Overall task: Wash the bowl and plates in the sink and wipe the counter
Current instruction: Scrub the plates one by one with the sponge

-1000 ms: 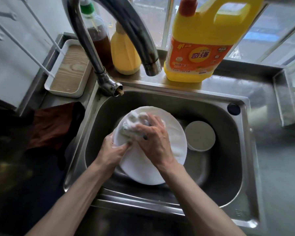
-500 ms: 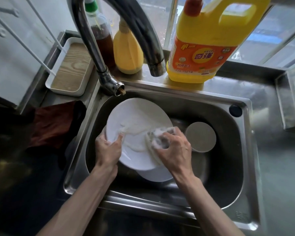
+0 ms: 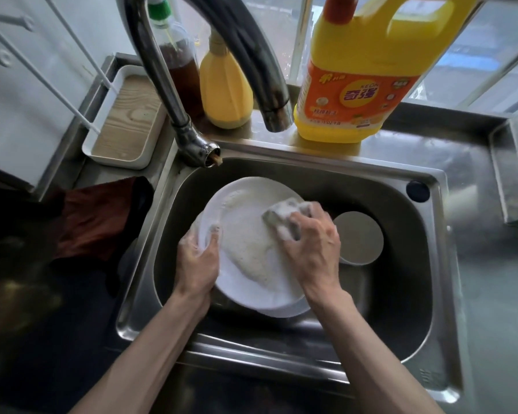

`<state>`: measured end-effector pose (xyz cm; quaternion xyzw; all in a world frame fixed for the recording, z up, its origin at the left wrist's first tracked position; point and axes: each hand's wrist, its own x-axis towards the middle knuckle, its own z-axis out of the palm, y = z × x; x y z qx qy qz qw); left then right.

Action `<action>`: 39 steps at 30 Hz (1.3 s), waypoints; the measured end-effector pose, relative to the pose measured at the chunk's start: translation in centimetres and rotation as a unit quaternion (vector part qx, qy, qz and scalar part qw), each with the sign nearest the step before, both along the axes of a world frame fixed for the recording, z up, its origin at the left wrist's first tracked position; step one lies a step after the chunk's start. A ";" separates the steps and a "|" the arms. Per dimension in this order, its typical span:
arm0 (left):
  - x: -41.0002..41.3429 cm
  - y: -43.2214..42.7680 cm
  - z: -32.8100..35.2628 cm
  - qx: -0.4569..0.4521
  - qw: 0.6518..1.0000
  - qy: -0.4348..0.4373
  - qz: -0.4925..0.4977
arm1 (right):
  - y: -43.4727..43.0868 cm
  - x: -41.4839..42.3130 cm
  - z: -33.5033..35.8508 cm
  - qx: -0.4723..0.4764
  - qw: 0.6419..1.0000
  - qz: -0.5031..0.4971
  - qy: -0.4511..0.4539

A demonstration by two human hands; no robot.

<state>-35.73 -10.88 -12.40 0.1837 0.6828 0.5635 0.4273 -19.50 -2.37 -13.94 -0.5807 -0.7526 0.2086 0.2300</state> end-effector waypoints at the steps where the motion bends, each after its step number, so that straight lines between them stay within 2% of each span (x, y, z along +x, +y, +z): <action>1: -0.1 0.1 -0.1 0.001 1.000 0.006 0.004 | -0.8 0.5 -0.2 -0.010 1.000 -0.010 0.005; 5: -0.4 0.3 -0.7 -0.009 1.000 0.008 0.027 | -4.2 -0.2 -0.2 -0.049 0.994 0.061 0.073; 7: -0.4 0.5 -0.9 -0.017 1.000 0.019 0.011 | -4.4 -1.5 0.2 -0.029 0.989 0.105 0.095; 12: -0.4 0.9 -1.3 -0.026 0.999 0.025 -0.026 | -2.1 -3.9 1.3 0.013 0.988 0.140 0.067; 17: -0.1 0.5 -1.3 -0.025 0.999 -0.031 -0.024 | 0.1 -3.7 0.9 0.020 0.997 0.074 0.022; 20: 0.2 1.1 -0.8 -0.017 0.997 -0.048 -0.053 | -0.4 -3.4 0.9 0.034 0.999 0.024 0.036; 25: 0.3 1.2 -0.4 -0.022 0.995 -0.062 -0.068 | -0.9 -1.3 1.9 0.013 0.986 -0.129 0.100; 26: 0.1 1.1 -0.5 -0.024 0.995 -0.063 -0.067 | -0.7 -0.7 2.1 0.011 0.986 -0.116 0.115; 28: -0.1 1.0 -0.8 -0.027 0.996 -0.057 -0.056 | -0.7 0.1 2.4 -0.024 0.990 -0.006 0.139; 30: 0.0 1.1 -0.7 -0.027 0.997 -0.060 -0.048 | -1.7 0.4 2.6 -0.053 0.985 0.114 0.122; 32: 0.1 1.3 -0.4 -0.028 0.996 -0.074 -0.051 | -2.6 0.7 2.4 -0.083 0.976 0.176 0.100; 35: 0.0 1.6 0.1 -0.026 0.995 -0.086 -0.030 | -3.4 1.0 1.9 -0.110 0.966 0.224 0.070; 39: 0.4 1.4 0.1 -0.042 0.994 -0.095 -0.016 | -3.7 -0.9 1.5 -0.017 0.979 0.196 0.054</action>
